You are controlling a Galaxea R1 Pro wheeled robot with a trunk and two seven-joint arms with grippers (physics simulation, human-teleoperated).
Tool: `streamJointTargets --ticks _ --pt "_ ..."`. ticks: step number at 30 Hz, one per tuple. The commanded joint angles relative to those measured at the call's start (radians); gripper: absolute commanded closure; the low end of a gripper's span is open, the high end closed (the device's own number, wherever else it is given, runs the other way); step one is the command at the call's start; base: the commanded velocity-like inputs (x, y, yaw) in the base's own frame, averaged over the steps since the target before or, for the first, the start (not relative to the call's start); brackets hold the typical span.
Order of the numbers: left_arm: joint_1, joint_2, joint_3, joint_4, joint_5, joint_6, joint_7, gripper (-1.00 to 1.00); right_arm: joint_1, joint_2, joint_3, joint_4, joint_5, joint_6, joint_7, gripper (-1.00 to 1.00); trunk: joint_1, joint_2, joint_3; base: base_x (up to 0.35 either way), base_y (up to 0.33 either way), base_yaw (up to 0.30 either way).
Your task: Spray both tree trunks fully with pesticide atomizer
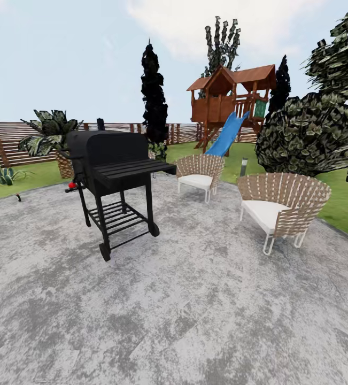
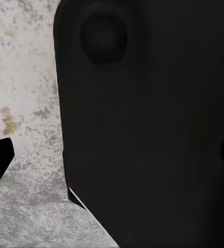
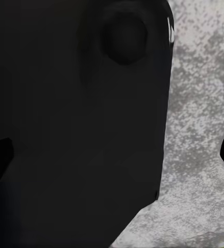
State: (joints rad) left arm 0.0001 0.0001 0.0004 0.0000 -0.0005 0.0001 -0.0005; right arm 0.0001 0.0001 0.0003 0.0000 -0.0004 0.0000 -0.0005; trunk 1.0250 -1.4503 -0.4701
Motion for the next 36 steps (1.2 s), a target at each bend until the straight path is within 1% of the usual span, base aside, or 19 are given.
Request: streamJointTargets --ticks 1,21,26,27,36 --pt "0.000 0.000 0.000 0.000 0.001 0.000 0.001 -1.00 0.000 0.000 0.000 0.000 0.000 0.000 0.001 -1.00 0.000 0.000 0.000 0.000 0.000 0.000" --pt "-0.004 -0.003 -0.002 -0.001 0.000 0.001 -0.001 -1.00 -0.002 0.000 -0.001 0.005 -0.001 -0.002 0.000 -1.00 0.000 0.000 0.000 0.000 0.000 0.000" --pt "0.025 -0.031 -0.001 -0.029 0.004 -0.022 -0.002 -1.00 -0.001 0.005 0.000 0.020 -0.003 0.001 0.000 -1.00 0.000 0.000 0.000 0.000 0.000 0.000" --pt "0.112 -0.055 -0.001 -0.130 0.005 -0.028 -0.002 -1.00 -0.001 0.006 0.000 0.021 -0.004 0.001 0.001 -1.00 0.000 0.000 0.000 0.000 0.000 0.000" --pt "0.116 -0.057 -0.001 -0.135 0.005 -0.029 -0.003 -1.00 -0.002 0.006 -0.001 0.019 -0.007 0.001 0.001 -1.00 0.000 0.000 0.000 0.000 0.000 0.000"
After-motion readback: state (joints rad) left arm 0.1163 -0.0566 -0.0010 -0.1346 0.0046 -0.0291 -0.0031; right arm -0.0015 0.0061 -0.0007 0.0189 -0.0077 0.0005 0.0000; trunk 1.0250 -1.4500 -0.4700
